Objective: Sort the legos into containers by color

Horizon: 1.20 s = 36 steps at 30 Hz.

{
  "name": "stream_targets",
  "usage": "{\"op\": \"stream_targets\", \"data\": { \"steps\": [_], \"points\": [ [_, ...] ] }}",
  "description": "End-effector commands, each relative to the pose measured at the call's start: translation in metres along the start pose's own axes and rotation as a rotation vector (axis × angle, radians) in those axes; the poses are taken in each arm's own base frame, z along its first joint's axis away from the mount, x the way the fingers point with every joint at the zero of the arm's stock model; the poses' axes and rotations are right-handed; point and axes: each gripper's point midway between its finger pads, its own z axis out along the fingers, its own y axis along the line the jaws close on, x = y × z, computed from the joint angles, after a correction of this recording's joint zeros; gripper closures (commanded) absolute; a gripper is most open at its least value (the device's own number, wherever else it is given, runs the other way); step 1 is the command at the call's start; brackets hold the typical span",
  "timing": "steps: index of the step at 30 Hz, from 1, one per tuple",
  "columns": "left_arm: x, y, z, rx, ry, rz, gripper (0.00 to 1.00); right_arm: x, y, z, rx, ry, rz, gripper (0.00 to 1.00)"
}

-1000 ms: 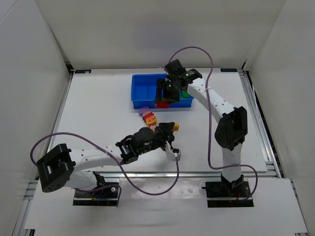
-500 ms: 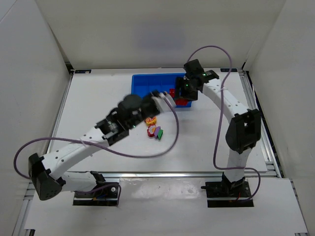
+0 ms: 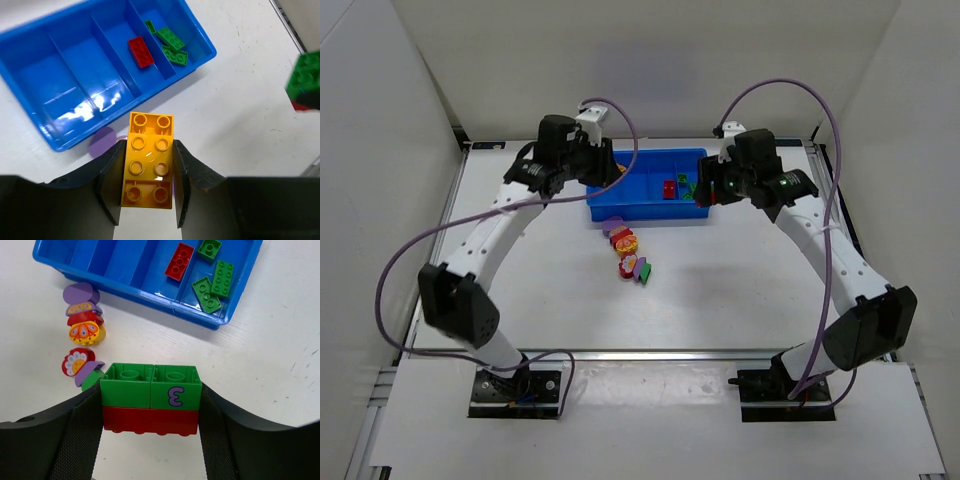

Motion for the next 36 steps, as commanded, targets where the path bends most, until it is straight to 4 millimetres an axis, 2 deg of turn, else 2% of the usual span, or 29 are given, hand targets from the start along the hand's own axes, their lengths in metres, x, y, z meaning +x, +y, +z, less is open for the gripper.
{"op": "stream_targets", "data": {
  "steps": [1, 2, 5, 6, 7, 8, 10, 11, 13, 19, 22, 24, 25, 27, 28, 30, 33, 36],
  "points": [
    [0.006, -0.012, 0.007, 0.096, 0.099, -0.142, 0.90, -0.011, 0.002, -0.009, -0.038, -0.091, -0.108, 1.00],
    [0.013, -0.006, 0.018, 0.084, 0.121, -0.166, 0.90, -0.008, 0.000, -0.008, -0.036, -0.094, -0.143, 1.00],
    [0.011, 0.005, 0.031, 0.051, 0.120, -0.159, 0.90, -0.007, -0.001, -0.010, -0.036, -0.103, -0.175, 1.00],
    [0.017, 0.012, 0.041, 0.030, 0.137, -0.156, 0.90, -0.007, -0.001, -0.012, -0.039, -0.105, -0.182, 1.00],
    [0.015, 0.015, 0.046, 0.027, 0.136, -0.150, 0.89, -0.006, -0.002, -0.010, -0.036, -0.099, -0.185, 1.00],
    [0.023, 0.020, 0.057, 0.023, 0.159, -0.154, 0.88, -0.005, -0.003, -0.010, -0.033, -0.098, -0.186, 1.00],
    [0.018, 0.025, 0.065, 0.009, 0.151, -0.148, 0.88, -0.005, -0.005, -0.009, -0.030, -0.089, -0.173, 1.00],
    [0.026, 0.030, 0.077, 0.005, 0.174, -0.156, 0.88, -0.005, -0.007, -0.008, -0.026, -0.086, -0.167, 1.00],
    [0.030, 0.038, 0.093, -0.013, 0.185, -0.167, 0.88, -0.006, -0.007, -0.005, -0.030, -0.083, -0.158, 1.00],
    [0.034, 0.052, 0.127, -0.032, 0.195, -0.171, 0.88, -0.013, -0.008, 0.001, -0.032, -0.077, -0.135, 1.00],
    [0.046, 0.060, 0.148, -0.045, 0.214, -0.174, 0.88, -0.015, -0.006, 0.004, -0.048, -0.075, -0.132, 1.00],
    [0.042, 0.062, 0.154, -0.048, 0.204, -0.164, 0.87, -0.015, -0.004, 0.006, -0.072, -0.069, -0.149, 1.00],
    [0.051, 0.066, 0.162, -0.058, 0.220, -0.160, 0.86, -0.014, -0.002, 0.006, -0.087, -0.065, -0.157, 1.00],
    [0.045, 0.068, 0.168, -0.059, 0.205, -0.152, 0.85, -0.012, 0.001, 0.008, -0.115, -0.058, -0.168, 1.00],
    [0.055, 0.072, 0.175, -0.061, 0.225, -0.156, 0.85, -0.013, 0.001, 0.008, -0.124, -0.060, -0.169, 1.00],
    [0.054, 0.074, 0.179, -0.066, 0.219, -0.149, 0.84, -0.011, 0.002, 0.009, -0.144, -0.051, -0.168, 1.00],
    [0.066, 0.077, 0.189, -0.074, 0.241, -0.139, 0.82, -0.010, 0.004, 0.008, -0.156, -0.051, -0.171, 1.00],
    [0.073, 0.081, 0.194, -0.081, 0.255, -0.133, 0.76, -0.011, 0.007, 0.008, -0.179, -0.055, -0.178, 1.00]
  ]
}}
